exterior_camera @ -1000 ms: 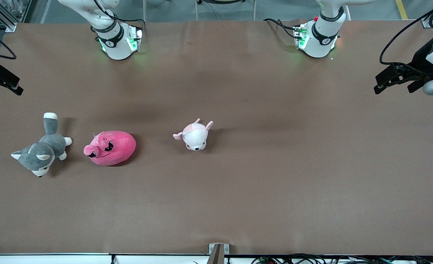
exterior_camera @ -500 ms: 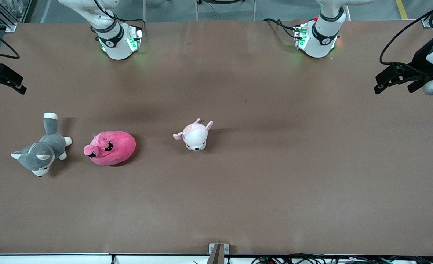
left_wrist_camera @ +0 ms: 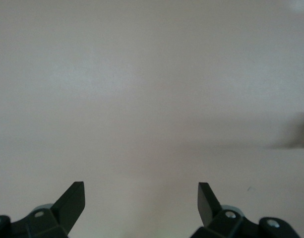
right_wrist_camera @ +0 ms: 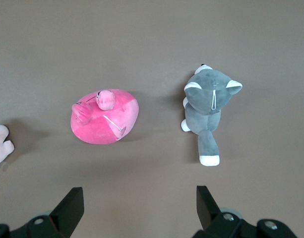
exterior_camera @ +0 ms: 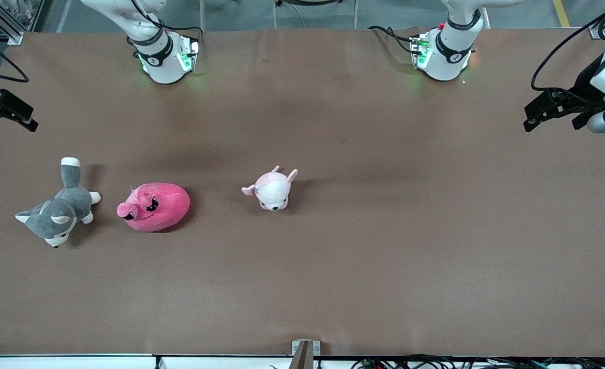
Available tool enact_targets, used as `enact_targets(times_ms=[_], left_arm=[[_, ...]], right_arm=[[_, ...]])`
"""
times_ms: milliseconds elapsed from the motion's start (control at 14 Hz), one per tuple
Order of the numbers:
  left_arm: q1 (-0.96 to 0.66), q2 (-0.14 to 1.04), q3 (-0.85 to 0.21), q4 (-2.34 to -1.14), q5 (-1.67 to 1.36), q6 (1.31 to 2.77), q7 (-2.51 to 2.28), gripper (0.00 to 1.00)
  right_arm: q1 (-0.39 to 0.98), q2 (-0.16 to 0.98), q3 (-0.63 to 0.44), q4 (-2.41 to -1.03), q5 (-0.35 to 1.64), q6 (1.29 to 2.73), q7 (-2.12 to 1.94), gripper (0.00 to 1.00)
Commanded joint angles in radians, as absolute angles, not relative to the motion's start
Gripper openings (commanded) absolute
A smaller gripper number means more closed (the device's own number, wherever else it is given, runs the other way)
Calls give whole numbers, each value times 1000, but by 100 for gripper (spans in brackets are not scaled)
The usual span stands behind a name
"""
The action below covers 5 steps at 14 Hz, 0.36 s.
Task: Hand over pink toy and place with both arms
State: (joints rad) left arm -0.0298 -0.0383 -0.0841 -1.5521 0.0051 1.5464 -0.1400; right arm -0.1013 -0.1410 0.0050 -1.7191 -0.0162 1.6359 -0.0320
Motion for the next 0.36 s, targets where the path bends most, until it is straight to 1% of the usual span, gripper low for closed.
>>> enact_targets(times_ms=[0, 286], left_arm=[[-32, -51, -87, -1551, 23, 1537, -135, 100], [-32, -49, -87, -1546, 23, 1536, -135, 100]], right_arm=[[-101, -163, 5, -1741, -32, 1638, -44, 100], [-101, -163, 5, -1741, -32, 1638, -43, 100]])
